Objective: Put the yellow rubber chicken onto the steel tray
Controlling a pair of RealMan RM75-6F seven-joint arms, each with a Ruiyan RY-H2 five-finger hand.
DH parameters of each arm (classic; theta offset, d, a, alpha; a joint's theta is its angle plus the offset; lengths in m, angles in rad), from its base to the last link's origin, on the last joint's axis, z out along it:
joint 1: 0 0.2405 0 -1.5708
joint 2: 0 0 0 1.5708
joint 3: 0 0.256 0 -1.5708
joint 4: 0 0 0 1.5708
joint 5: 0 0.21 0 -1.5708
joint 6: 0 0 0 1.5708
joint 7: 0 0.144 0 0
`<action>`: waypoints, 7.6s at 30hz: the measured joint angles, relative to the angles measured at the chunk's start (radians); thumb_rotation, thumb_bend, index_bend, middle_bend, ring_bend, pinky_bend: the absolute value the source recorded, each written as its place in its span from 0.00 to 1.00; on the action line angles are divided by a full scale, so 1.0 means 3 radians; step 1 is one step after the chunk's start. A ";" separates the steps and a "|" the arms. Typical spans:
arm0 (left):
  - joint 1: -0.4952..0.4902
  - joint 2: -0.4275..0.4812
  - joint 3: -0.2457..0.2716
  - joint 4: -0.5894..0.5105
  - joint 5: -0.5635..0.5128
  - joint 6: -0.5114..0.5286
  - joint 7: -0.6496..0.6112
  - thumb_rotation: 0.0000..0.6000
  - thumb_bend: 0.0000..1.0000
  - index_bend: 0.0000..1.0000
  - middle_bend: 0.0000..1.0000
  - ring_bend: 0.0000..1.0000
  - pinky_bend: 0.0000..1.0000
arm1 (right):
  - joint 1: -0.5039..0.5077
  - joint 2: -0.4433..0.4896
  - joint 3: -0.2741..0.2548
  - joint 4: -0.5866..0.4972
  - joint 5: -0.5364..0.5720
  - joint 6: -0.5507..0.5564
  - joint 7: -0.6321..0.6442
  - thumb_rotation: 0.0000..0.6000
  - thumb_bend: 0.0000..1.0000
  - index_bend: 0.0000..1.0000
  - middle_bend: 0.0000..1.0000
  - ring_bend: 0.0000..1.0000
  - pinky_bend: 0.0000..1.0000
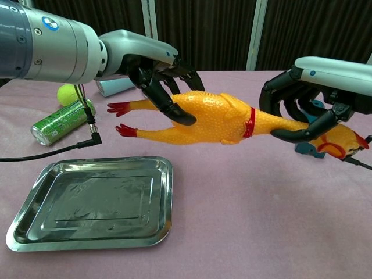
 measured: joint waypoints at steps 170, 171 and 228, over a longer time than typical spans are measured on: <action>0.2169 0.0935 0.0354 0.0339 0.2801 0.0739 -0.1949 0.81 0.04 0.00 0.00 0.00 0.12 | 0.1052 -0.1787 0.0392 0.1052 0.0634 -0.0930 -0.0836 1.00 0.98 0.85 0.71 0.68 0.85; 0.2169 0.0931 0.0346 0.0346 0.2789 0.0724 -0.1948 0.81 0.04 0.00 0.00 0.00 0.12 | 0.1063 -0.1794 0.0398 0.1053 0.0644 -0.0938 -0.0842 1.00 0.98 0.84 0.71 0.67 0.85; 0.2424 0.1041 0.0213 0.0454 0.2771 0.0688 -0.2058 0.96 0.04 0.00 0.00 0.00 0.07 | 0.0765 -0.0810 0.0596 0.0487 0.0771 -0.0247 -0.0858 1.00 0.42 0.41 0.38 0.35 0.49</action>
